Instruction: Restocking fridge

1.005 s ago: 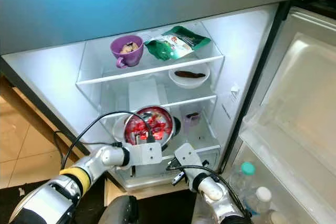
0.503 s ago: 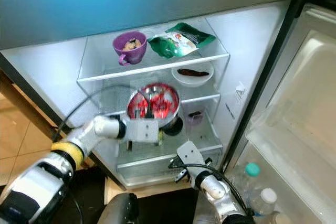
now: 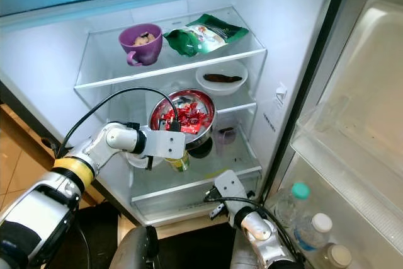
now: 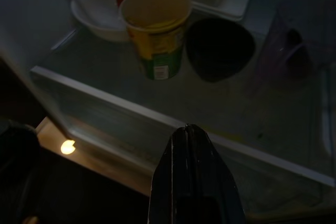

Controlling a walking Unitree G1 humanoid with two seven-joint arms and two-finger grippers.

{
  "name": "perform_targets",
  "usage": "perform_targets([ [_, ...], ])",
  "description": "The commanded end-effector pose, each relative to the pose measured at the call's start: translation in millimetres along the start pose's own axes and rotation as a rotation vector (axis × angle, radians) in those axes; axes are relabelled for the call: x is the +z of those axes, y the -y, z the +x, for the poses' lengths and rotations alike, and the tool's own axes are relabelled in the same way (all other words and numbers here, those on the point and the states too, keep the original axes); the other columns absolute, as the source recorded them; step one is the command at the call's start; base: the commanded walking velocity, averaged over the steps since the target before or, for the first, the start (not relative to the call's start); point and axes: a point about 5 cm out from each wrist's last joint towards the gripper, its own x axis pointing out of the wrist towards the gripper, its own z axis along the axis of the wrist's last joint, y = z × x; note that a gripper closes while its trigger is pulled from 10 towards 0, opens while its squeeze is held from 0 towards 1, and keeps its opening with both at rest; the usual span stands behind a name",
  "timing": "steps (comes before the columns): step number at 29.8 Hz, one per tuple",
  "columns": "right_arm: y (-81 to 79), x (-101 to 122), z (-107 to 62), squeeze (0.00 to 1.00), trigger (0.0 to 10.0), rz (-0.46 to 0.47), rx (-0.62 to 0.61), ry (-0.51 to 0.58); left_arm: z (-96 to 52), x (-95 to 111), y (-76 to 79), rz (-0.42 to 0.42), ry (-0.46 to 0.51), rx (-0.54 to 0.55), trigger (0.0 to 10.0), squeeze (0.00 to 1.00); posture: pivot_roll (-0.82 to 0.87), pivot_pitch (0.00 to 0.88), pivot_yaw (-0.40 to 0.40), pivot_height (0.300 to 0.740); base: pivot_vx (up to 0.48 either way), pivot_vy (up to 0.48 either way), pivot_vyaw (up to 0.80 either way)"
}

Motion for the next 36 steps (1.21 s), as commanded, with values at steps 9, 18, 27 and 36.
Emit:
perform_targets([
  [9,-4.0,3.9,-3.1,0.0,10.0,0.011,0.002,0.045,-25.2,-18.8,-27.5,-0.034,-0.161,0.116,10.0,0.0,-0.13,0.131,0.13,0.547,0.0,0.0,0.0],
  [18,-7.1,15.1,-6.0,0.0,10.0,-0.002,0.012,0.113,-39.2,-32.9,-40.9,-0.074,-0.285,0.218,10.0,0.0,-0.15,0.166,0.139,0.547,0.0,0.0,0.0],
  [27,-2.0,61.5,-12.5,0.0,10.0,-0.049,0.047,0.337,-58.7,-52.1,-47.7,-0.14,-0.418,0.313,10.0,0.0,-0.16,0.175,0.14,0.547,0.0,0.0,0.0],
  [36,1.1,100.9,-21.7,0.0,10.0,-0.069,0.134,0.458,-75.1,-64.6,-50.7,-0.187,-0.479,0.387,10.0,0.0,-0.17,0.168,0.135,0.547,0.0,0.0,0.0],
])
